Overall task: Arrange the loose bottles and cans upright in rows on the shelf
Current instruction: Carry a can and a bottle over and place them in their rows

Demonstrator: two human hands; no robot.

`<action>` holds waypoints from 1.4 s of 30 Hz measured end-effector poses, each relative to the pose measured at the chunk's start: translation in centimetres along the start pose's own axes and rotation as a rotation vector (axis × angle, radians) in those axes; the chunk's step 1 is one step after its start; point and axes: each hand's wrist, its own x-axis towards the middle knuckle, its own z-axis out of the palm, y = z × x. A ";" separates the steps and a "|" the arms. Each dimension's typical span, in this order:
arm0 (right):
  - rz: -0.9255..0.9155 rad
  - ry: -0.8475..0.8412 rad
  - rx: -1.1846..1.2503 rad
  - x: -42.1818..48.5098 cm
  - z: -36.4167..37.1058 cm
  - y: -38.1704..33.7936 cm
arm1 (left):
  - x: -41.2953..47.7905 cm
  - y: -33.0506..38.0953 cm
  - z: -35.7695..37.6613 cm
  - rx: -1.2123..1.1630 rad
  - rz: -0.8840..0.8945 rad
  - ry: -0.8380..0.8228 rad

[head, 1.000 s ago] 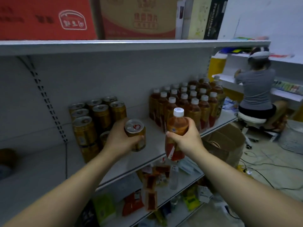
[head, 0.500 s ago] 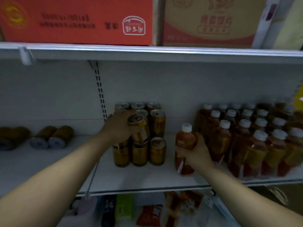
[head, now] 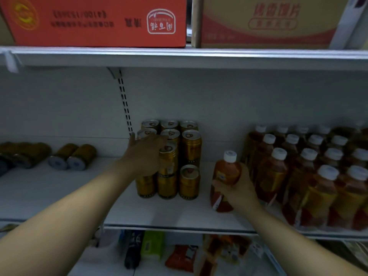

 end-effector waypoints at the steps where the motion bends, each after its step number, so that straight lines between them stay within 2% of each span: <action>1: 0.002 -0.012 -0.005 -0.1 -0.3 -0.2 | -0.1 0.6 0.0 -0.005 0.021 0.043; 5: -0.033 0.016 -0.112 0.0 -3.2 -2.1 | -1.3 4.8 1.1 -0.239 0.203 0.267; 7: -0.158 0.084 -0.235 0.3 -5.8 -4.0 | -1.7 7.6 2.7 -0.410 0.259 0.303; 9: -0.364 0.187 -0.394 0.8 -9.0 -5.7 | -1.8 10.3 4.5 -0.570 0.229 0.235; 11: -0.484 0.284 -0.524 1.5 -12.6 -6.7 | -1.6 12.7 6.4 -0.755 0.133 0.084; 12: -0.461 0.274 -0.598 2.0 -14.4 -6.9 | -1.4 13.6 7.2 -0.850 0.084 -0.002; 14: -0.252 0.143 -0.826 3.0 -17.7 -6.7 | -1.0 14.8 8.6 -1.020 0.030 -0.123; 16: -0.060 -0.002 -1.044 4.0 -20.4 -5.6 | -0.6 15.5 9.6 -1.107 0.037 -0.106; 18: 0.024 -0.075 -1.125 4.6 -22.3 -4.3 | -0.5 16.4 10.1 -1.136 0.060 -0.063; 21: 0.110 -0.104 -1.058 5.0 -23.3 -2.3 | -1.2 19.0 10.5 -1.135 0.110 -0.081; 25: 0.083 -0.082 -1.089 4.9 -22.7 -1.3 | -2.0 23.5 11.5 -1.144 0.238 -0.103; 31: 0.067 -0.042 -1.104 4.8 -22.6 -1.0 | -1.3 26.9 11.5 -1.159 0.300 -0.067; 37: 0.039 -0.004 -1.142 5.0 -22.5 -0.9 | -1.2 27.9 12.6 -1.228 0.255 -0.055; 42: 0.045 -0.011 -1.140 4.7 -22.4 -1.2 | -2.1 28.1 13.2 -1.171 0.216 -0.003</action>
